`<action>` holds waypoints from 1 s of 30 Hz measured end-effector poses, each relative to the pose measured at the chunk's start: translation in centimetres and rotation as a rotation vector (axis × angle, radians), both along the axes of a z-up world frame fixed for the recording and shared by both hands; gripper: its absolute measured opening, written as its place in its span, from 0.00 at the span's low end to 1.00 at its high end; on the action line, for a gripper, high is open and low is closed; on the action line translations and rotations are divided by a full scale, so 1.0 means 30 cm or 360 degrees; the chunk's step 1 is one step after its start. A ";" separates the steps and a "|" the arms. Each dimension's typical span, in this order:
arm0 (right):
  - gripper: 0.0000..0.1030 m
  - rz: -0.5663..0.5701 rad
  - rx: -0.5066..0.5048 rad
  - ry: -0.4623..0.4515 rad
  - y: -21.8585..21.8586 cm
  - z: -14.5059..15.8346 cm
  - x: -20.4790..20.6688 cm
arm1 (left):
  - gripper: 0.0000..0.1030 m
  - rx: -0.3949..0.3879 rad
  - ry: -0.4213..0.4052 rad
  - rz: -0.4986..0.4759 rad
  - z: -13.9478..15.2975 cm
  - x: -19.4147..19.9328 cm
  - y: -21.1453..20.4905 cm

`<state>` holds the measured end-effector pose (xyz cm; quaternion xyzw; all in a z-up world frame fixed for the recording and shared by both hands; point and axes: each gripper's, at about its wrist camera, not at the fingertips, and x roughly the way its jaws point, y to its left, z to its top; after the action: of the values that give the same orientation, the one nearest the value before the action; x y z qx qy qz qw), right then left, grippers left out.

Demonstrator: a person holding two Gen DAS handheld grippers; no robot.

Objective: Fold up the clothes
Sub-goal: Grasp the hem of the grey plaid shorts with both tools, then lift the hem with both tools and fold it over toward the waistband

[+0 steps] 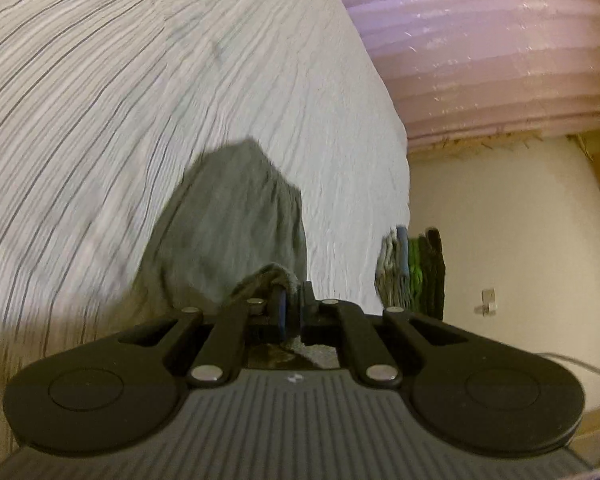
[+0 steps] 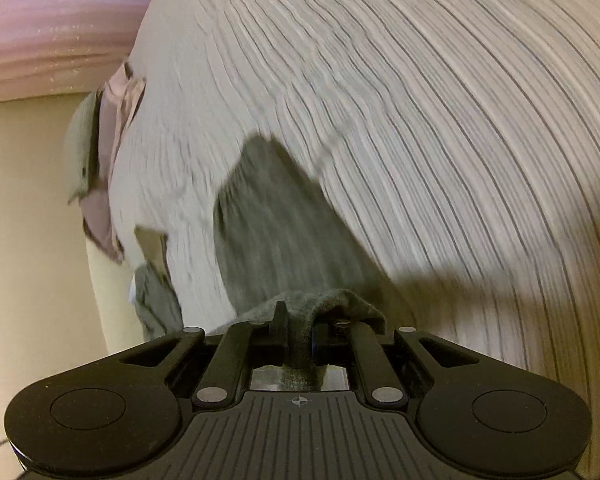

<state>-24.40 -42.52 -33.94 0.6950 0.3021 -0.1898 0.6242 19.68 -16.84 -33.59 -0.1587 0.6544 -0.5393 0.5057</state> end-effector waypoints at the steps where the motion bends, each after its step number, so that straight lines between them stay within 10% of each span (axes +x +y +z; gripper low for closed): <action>1: 0.07 -0.0011 -0.0010 0.0013 -0.027 -0.012 0.023 | 0.03 0.0020 0.0015 0.0021 -0.016 0.019 -0.038; 7: 0.12 -0.0120 -0.0059 0.0075 -0.159 -0.118 0.149 | 0.07 0.0183 0.0080 0.0165 -0.140 0.105 -0.247; 9: 0.74 -0.0220 -0.0097 0.0063 -0.182 -0.157 0.164 | 0.11 0.0253 0.0112 0.0206 -0.179 0.123 -0.288; 10: 0.82 -0.0279 -0.0156 0.0079 -0.183 -0.160 0.160 | 0.14 0.0285 0.0129 0.0226 -0.198 0.132 -0.307; 14: 0.82 -0.0314 -0.0480 0.0011 -0.138 -0.122 0.122 | 0.43 0.0179 0.0043 0.0289 -0.166 0.158 -0.313; 19: 0.81 -0.0115 -0.0731 0.0041 -0.047 -0.112 0.074 | 0.49 0.0121 -0.0245 0.0197 -0.092 0.178 -0.301; 24: 0.55 0.0282 -0.1020 0.0183 0.020 -0.113 0.102 | 0.41 0.0083 -0.0524 -0.0142 -0.048 0.123 -0.326; 30: 0.28 0.0697 -0.1251 0.0282 0.061 -0.123 0.188 | 0.07 0.0016 -0.1042 -0.0705 -0.007 -0.014 -0.379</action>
<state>-18.74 -40.70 -37.63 0.3064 0.3992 -0.2122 0.8377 19.26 -28.21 -33.81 0.1691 0.4796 -0.6543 0.5597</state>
